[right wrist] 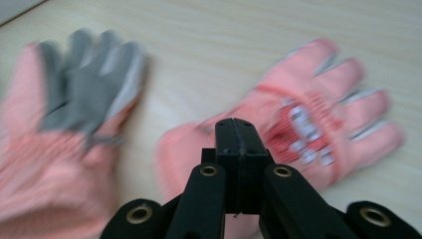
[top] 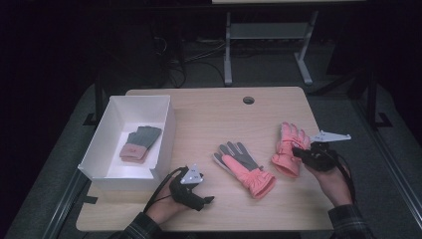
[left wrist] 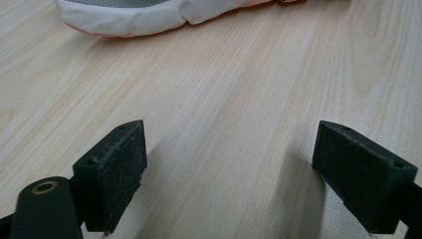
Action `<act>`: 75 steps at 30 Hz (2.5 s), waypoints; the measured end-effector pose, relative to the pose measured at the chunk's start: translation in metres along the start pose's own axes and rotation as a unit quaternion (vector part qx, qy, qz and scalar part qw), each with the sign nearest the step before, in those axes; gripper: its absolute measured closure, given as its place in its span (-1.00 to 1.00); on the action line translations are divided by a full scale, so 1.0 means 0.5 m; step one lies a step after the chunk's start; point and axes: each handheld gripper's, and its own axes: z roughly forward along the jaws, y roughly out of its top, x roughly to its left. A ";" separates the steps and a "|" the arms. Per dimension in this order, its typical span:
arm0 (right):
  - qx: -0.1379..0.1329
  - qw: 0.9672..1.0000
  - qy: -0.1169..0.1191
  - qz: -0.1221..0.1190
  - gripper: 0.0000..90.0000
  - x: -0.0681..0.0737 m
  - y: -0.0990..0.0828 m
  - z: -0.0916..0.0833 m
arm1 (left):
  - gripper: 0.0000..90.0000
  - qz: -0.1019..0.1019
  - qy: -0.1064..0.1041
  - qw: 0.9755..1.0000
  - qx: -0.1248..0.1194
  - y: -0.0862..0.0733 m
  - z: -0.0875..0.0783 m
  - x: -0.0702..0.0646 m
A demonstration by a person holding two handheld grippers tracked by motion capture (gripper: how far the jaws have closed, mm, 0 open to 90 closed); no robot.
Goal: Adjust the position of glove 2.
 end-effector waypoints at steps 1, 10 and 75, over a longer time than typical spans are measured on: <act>-0.002 1.000 -0.006 0.003 1.00 -0.007 0.008 0.006 | -0.71 0.001 0.000 1.000 0.000 0.000 0.000 0.000; -0.011 0.998 -0.049 0.048 1.00 -0.076 0.072 0.078 | -0.71 0.001 0.000 1.000 0.003 0.000 -0.001 0.000; 0.054 0.998 0.041 0.002 0.19 0.030 0.064 0.096 | -0.71 0.001 0.000 1.000 0.002 0.001 0.000 0.000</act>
